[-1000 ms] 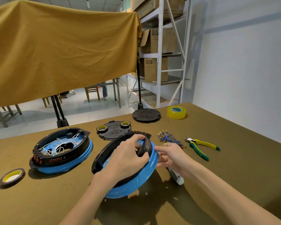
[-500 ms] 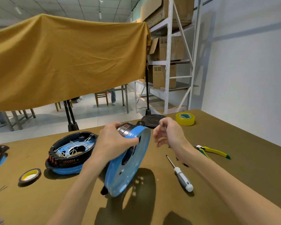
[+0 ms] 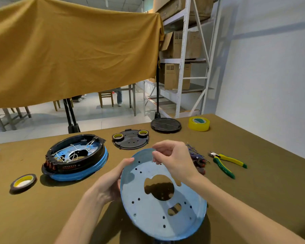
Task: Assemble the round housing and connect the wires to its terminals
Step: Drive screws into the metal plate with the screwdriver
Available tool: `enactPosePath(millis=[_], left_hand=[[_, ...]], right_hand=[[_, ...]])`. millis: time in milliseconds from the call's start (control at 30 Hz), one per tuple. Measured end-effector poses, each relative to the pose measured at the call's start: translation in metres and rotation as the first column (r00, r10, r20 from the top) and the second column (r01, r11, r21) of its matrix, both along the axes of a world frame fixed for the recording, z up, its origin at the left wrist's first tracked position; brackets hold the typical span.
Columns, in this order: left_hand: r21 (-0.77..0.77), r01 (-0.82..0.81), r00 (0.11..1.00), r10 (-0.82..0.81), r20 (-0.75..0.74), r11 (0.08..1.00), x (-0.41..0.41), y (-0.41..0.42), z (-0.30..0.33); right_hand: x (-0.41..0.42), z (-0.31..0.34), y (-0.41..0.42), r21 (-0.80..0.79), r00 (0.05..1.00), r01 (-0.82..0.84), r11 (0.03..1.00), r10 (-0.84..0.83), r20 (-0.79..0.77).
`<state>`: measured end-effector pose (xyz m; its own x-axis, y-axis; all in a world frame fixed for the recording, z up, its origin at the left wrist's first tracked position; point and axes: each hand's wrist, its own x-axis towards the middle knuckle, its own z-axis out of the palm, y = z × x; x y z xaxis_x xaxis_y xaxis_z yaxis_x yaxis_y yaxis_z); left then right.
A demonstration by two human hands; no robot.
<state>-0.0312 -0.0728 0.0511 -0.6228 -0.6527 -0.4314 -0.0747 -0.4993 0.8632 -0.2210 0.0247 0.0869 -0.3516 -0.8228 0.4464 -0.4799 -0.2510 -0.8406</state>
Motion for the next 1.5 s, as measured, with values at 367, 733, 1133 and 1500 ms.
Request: enactPosePath(millis=[367,733,1133,1500], left_hand=[[-0.008,0.107,0.994,-0.107,-0.001,0.994,0.006,-0.011,-0.025],[-0.141,0.232,0.962,-0.206,0.178,0.963,0.011,-0.023,-0.029],[-0.146,0.382,0.905,-0.338,0.258,0.913,0.021,-0.032,-0.04],[-0.161,0.332,0.931,-0.296,0.215,0.929,0.022,-0.022,-0.041]], right_hand=[[0.013,-0.052,-0.04,0.02,0.994,-0.026,0.999,0.028,-0.109],[0.014,-0.054,-0.039,0.041,0.941,-0.151,0.988,0.156,-0.3],[0.015,-0.045,-0.035,0.295,0.852,-0.224,0.929,0.334,-0.403],[0.018,-0.04,-0.031,0.374,0.876,-0.238,0.896,0.364,-0.316]])
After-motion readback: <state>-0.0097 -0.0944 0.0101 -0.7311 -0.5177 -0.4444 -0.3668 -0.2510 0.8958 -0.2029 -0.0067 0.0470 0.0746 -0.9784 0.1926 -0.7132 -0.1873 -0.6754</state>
